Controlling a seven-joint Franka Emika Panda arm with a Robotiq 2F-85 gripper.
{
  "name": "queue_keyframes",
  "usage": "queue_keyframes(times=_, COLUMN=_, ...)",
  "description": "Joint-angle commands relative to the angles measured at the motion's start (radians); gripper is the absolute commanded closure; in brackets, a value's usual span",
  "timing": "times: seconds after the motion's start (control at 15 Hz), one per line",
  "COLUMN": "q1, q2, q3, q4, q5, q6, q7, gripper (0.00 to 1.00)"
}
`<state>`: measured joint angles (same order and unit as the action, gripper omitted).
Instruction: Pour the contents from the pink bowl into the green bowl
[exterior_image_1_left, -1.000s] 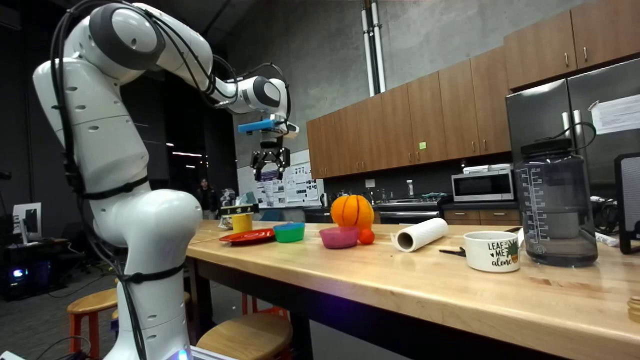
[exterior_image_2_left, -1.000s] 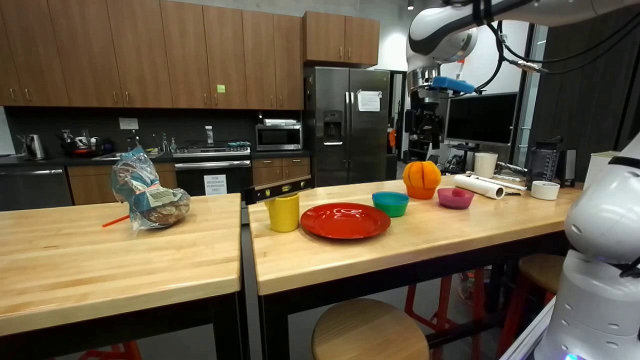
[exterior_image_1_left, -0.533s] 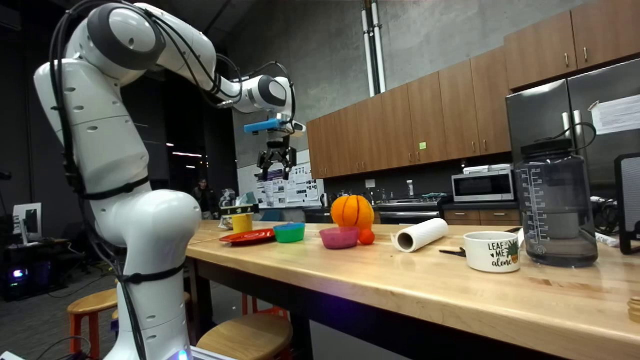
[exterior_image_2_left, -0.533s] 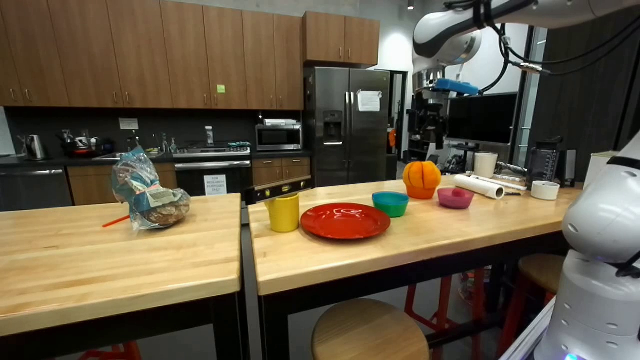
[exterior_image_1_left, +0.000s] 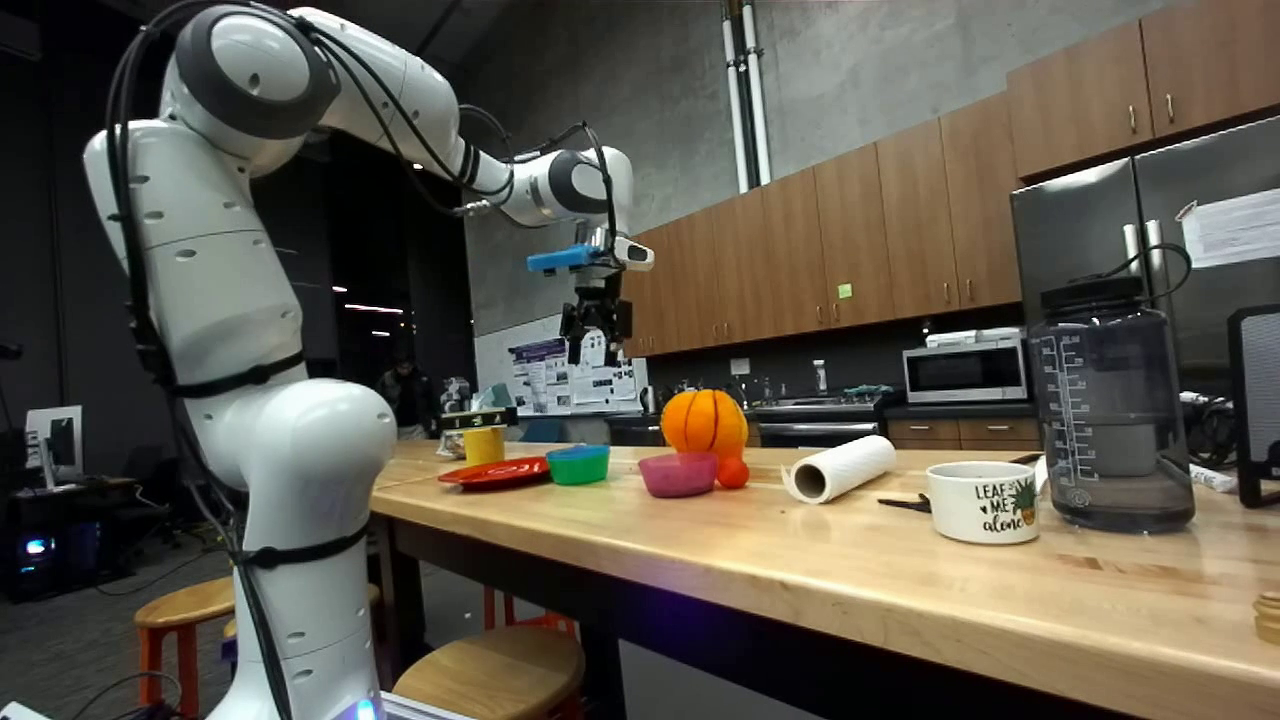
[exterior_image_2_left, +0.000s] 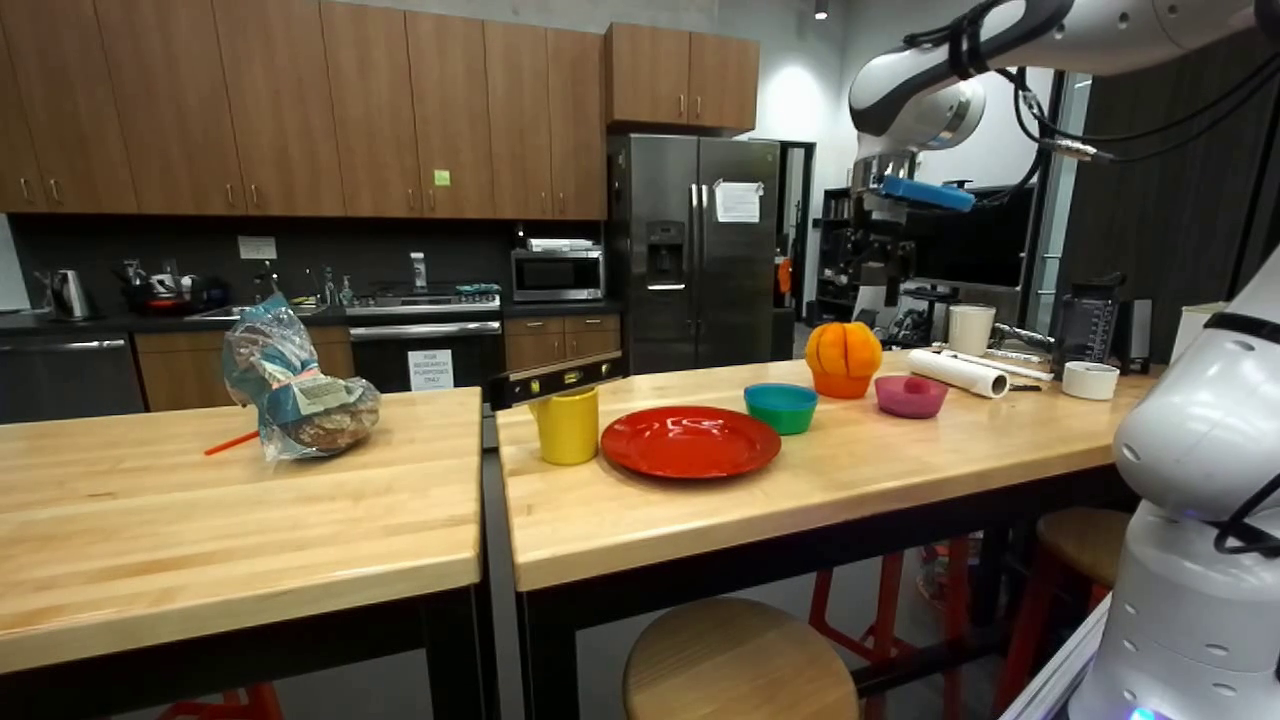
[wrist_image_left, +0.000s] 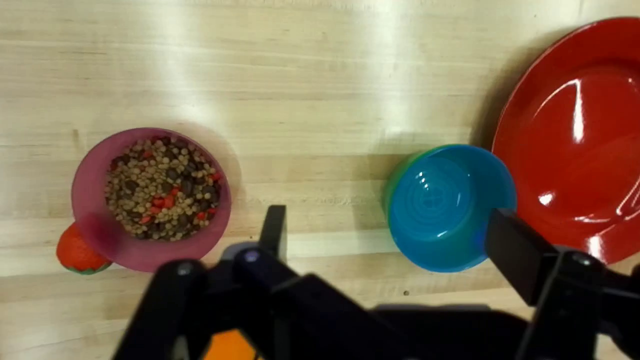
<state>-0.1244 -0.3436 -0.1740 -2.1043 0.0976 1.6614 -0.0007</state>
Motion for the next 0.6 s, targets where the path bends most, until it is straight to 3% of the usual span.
queue_keyframes(times=0.0, q1=-0.039, q2=0.024, q3=-0.015, q4=-0.03, q5=0.042, q6=0.086, q7=0.08, gripper=0.0)
queue_keyframes(times=0.53, q1=-0.118, q2=0.038, q3=-0.036, q4=-0.109, q5=-0.005, q6=0.2, q7=0.209, gripper=0.0)
